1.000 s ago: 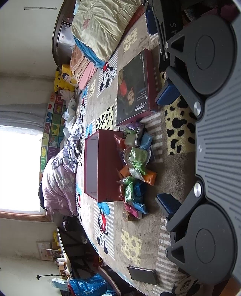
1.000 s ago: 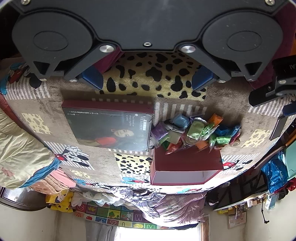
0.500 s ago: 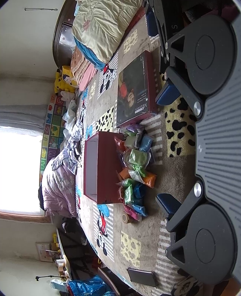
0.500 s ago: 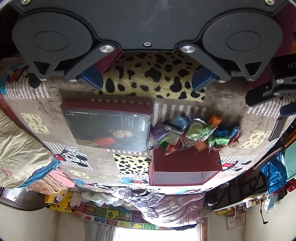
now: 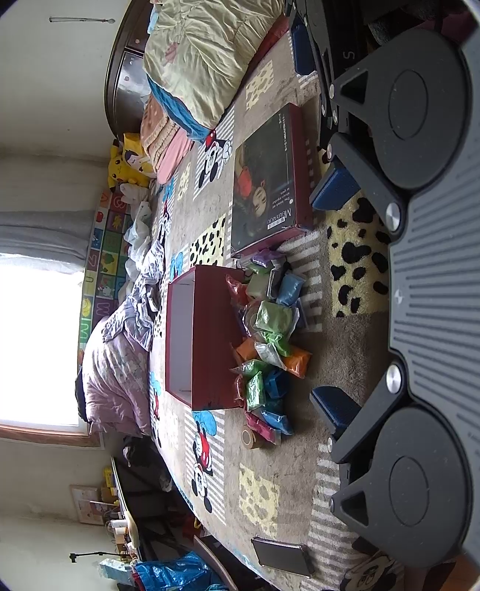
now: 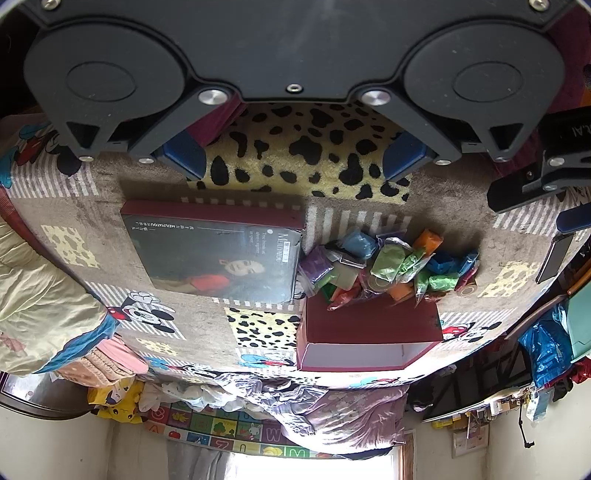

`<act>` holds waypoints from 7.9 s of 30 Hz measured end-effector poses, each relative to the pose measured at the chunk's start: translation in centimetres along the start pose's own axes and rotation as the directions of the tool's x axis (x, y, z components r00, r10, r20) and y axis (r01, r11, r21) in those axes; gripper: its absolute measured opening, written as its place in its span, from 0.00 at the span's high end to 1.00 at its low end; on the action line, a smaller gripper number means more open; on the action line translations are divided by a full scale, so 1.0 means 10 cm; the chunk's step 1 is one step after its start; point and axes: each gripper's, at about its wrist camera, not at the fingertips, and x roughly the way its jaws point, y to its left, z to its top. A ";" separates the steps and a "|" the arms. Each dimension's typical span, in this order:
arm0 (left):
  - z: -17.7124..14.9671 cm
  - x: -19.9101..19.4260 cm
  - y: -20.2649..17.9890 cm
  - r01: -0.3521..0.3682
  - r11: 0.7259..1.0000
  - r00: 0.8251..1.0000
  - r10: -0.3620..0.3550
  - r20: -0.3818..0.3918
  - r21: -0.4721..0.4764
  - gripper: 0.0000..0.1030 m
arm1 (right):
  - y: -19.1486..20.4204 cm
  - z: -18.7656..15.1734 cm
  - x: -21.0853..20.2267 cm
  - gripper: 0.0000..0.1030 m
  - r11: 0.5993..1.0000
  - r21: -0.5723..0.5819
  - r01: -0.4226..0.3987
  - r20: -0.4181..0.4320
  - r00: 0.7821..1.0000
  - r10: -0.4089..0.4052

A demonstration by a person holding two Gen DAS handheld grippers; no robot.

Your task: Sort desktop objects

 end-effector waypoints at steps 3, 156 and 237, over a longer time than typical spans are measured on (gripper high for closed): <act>0.00 0.00 0.00 0.001 1.000 1.000 -0.001 -0.002 -0.002 0.01 | 0.01 0.00 0.01 0.00 1.000 -0.001 -0.001 0.001 1.000 0.001; 0.03 2.61 1.26 0.128 0.922 0.992 -0.123 0.038 -0.365 0.63 | 0.26 0.42 2.26 0.86 0.869 -0.140 -0.475 0.131 0.861 0.491; -0.03 2.50 1.40 0.377 0.844 0.925 -0.327 0.191 -0.382 0.64 | 0.42 2.49 3.38 0.50 0.928 0.113 -0.356 -0.050 0.931 0.363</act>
